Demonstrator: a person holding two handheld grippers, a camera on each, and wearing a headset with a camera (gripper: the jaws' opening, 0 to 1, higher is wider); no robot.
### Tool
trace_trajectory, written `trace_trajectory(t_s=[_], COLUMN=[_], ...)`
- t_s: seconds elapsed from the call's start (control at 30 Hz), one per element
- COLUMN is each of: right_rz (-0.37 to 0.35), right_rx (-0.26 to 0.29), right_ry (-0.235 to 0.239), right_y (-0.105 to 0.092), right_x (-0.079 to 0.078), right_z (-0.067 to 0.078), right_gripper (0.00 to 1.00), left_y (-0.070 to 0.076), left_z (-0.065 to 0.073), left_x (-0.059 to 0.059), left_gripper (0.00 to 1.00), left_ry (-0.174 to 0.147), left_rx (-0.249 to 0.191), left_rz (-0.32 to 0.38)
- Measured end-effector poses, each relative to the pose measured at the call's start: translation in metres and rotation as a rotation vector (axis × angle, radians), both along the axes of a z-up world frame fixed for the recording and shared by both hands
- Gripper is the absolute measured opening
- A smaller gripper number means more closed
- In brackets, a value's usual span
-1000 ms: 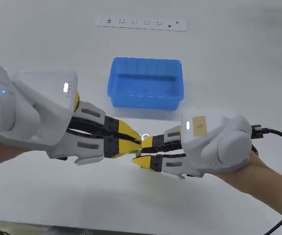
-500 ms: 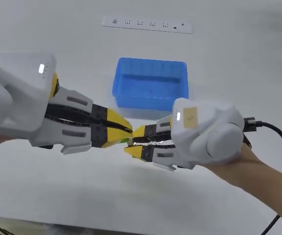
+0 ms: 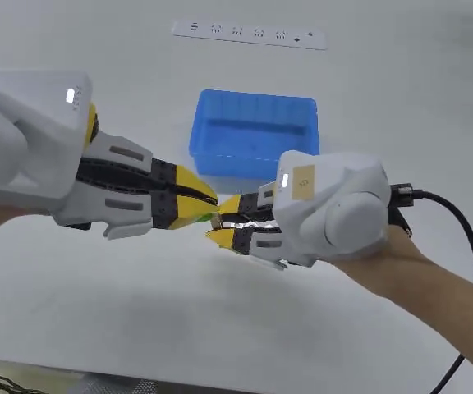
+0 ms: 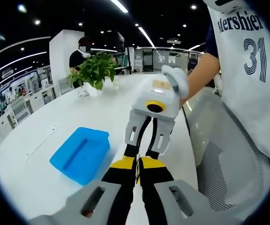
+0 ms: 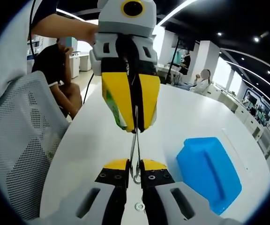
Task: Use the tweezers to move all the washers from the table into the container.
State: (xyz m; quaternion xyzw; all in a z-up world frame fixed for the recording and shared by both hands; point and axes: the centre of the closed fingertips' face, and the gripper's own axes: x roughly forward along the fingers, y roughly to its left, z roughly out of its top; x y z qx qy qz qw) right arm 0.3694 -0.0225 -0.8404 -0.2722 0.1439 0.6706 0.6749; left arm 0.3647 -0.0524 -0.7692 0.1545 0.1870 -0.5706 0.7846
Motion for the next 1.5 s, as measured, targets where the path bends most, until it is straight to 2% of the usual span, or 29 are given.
trace_trajectory(t_s=[0.3,0.73,0.83,0.87,1.5], right_rz=[0.004,0.001,0.003,-0.004,-0.01], right_rx=[-0.022,-0.004,-0.015,-0.008,-0.015], right_ry=[0.023,0.023,0.025,0.031,0.066], right_y=[0.0,0.003,0.003,0.003,-0.001], right_x=[0.002,0.006,0.007,0.007,0.003], right_z=[-0.012,-0.007,-0.012,-0.011,-0.013], right_gripper=[0.11,0.11,0.11,0.11,0.12], left_y=[0.001,0.001,0.003,0.003,0.005], left_z=[-0.011,-0.006,-0.01,-0.009,-0.011], left_x=[0.004,0.008,0.009,0.009,0.008], left_gripper=[0.07,0.07,0.06,0.06,0.06], left_ry=[0.028,0.011,0.018,0.022,0.036], left_rx=[-0.011,-0.017,-0.009,-0.019,-0.009], left_rz=[0.01,0.015,0.019,0.025,0.031])
